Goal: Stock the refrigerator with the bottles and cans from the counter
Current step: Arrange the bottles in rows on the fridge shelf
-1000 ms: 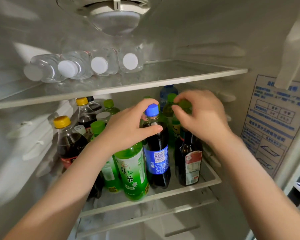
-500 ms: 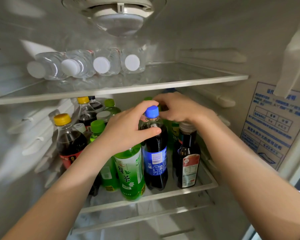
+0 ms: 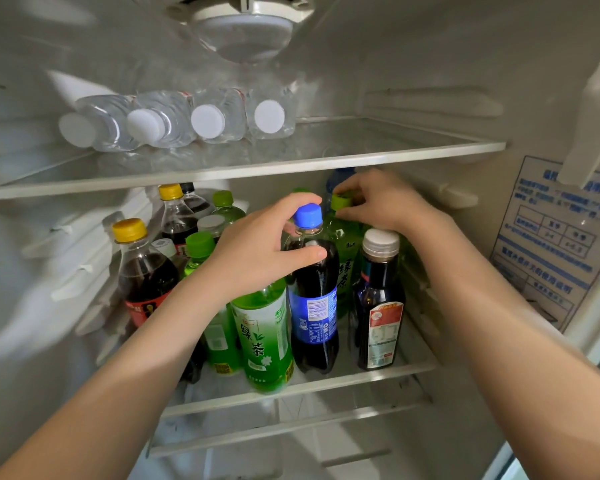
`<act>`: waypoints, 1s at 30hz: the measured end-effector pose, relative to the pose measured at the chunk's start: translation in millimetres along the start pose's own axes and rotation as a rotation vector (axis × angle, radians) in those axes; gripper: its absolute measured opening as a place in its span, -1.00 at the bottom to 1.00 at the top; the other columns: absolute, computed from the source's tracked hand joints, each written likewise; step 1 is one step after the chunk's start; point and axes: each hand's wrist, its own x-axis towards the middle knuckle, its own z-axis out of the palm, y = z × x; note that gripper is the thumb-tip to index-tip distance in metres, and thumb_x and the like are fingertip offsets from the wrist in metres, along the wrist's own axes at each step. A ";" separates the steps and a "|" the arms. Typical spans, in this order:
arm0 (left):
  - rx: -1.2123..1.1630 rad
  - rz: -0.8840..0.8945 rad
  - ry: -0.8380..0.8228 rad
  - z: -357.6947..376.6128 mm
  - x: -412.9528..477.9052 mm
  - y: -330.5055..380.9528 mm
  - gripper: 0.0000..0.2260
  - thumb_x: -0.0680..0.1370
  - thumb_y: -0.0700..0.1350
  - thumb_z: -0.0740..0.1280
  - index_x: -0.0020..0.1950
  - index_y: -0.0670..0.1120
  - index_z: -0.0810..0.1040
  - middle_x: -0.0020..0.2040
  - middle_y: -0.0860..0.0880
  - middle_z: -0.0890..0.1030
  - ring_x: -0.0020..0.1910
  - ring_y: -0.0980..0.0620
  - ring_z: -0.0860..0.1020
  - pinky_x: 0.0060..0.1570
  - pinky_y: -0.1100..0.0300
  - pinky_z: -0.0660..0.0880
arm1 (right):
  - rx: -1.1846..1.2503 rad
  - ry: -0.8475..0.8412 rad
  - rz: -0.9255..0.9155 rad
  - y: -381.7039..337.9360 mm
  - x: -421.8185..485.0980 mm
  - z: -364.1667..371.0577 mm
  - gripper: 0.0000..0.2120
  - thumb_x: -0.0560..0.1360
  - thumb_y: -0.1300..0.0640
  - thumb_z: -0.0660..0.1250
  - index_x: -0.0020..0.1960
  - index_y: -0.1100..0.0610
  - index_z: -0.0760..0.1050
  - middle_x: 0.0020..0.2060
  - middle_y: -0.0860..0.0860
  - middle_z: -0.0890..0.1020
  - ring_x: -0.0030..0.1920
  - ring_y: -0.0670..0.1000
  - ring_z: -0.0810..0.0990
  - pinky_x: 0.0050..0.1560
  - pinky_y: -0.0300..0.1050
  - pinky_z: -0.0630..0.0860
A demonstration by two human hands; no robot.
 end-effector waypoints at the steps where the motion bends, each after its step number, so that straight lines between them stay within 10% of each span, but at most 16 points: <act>1: -0.010 -0.001 -0.004 -0.5 0.4 0.2 -0.44 0.32 0.28 0.31 0.30 0.35 0.26 0.13 0.30 0.51 0.12 0.24 0.50 0.19 -0.03 0.45 | 0.014 -0.004 0.007 -0.3 1.1 0.2 -0.59 0.40 -0.01 0.44 0.24 -0.06 0.52 0.10 0.00 0.61 0.09 0.00 0.56 0.08 -0.11 0.50; 25: -0.013 -0.001 0.075 -2.6 -0.4 -3.6 -0.52 0.36 0.26 0.32 0.25 0.26 0.33 0.15 0.25 0.48 0.06 0.22 0.52 0.07 0.02 0.50 | 0.144 -0.128 -0.021 -21.1 45.8 7.9 -0.86 0.56 -0.07 0.19 -0.04 -0.07 0.49 -0.14 -0.16 0.55 -0.02 -0.03 0.54 -0.13 -0.22 0.36; 30: 0.014 -0.016 0.119 -3.6 -1.5 -7.9 -0.55 0.35 0.27 0.32 0.21 0.26 0.35 0.10 0.24 0.51 0.01 0.24 0.52 0.06 0.05 0.49 | 0.040 -0.276 0.000 -27.3 69.7 17.9 -0.64 0.58 0.00 0.17 0.37 -0.05 0.38 0.28 -0.09 0.46 0.26 -0.02 0.43 0.18 -0.23 0.31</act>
